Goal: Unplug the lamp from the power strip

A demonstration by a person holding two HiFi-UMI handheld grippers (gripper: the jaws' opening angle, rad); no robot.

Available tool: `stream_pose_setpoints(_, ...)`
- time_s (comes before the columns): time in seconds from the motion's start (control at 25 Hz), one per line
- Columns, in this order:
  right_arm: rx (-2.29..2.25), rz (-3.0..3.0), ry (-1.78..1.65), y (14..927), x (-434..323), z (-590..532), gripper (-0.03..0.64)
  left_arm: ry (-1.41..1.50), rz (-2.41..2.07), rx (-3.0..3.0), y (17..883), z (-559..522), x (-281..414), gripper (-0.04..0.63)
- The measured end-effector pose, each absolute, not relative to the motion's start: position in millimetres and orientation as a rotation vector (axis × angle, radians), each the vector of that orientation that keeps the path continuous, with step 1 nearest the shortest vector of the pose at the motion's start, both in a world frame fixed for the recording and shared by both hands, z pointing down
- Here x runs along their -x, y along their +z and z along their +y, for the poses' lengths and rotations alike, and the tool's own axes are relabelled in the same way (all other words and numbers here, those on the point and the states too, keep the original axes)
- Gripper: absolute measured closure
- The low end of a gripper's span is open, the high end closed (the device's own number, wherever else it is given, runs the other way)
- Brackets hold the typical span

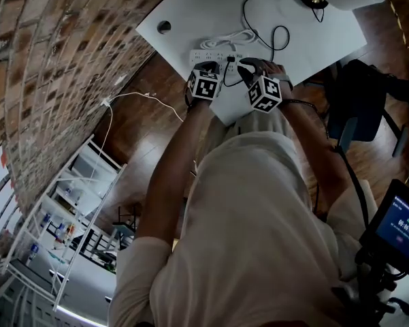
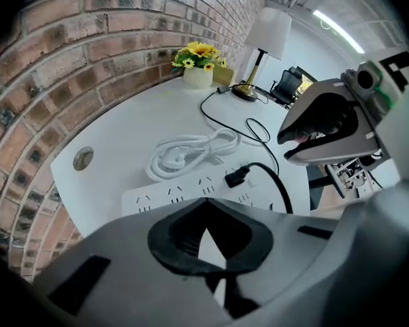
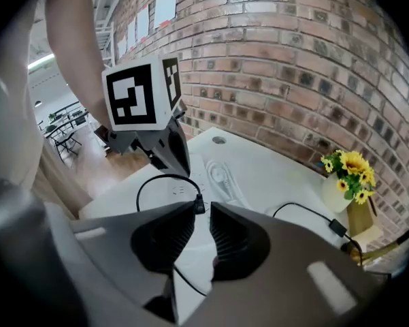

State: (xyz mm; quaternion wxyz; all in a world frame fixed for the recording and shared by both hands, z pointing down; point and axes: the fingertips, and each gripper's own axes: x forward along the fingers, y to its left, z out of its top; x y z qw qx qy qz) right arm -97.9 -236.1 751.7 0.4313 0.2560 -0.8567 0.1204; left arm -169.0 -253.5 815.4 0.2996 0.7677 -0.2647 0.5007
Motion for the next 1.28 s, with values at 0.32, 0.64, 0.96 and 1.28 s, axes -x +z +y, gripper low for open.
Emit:
stream_pose_setpoints(0.32,-0.466,-2.129,0.279,776.8,114.5,-250.1,0.54,1.331,-0.721,-1.954,833.6,-255.8,172.2,0.591)
stream_pose_setpoints(0.64,-0.329,-2.089,0.241,791.8,133.9,-248.1,0.535,1.374,-0.744,-1.915,836.6,-254.6,175.8,0.591)
stream_pose_setpoints(0.96,-0.353,-2.054,0.246,798.4,141.6,-248.3,0.571,1.415,-0.599,-1.94,834.2,-251.1,175.5,0.592)
stream_pose_setpoints(1.28,-0.345,-1.992,0.171,815.1,142.1,-245.2,0.551,1.401,-0.534,-2.001,837.1,-249.6,178.1,0.592)
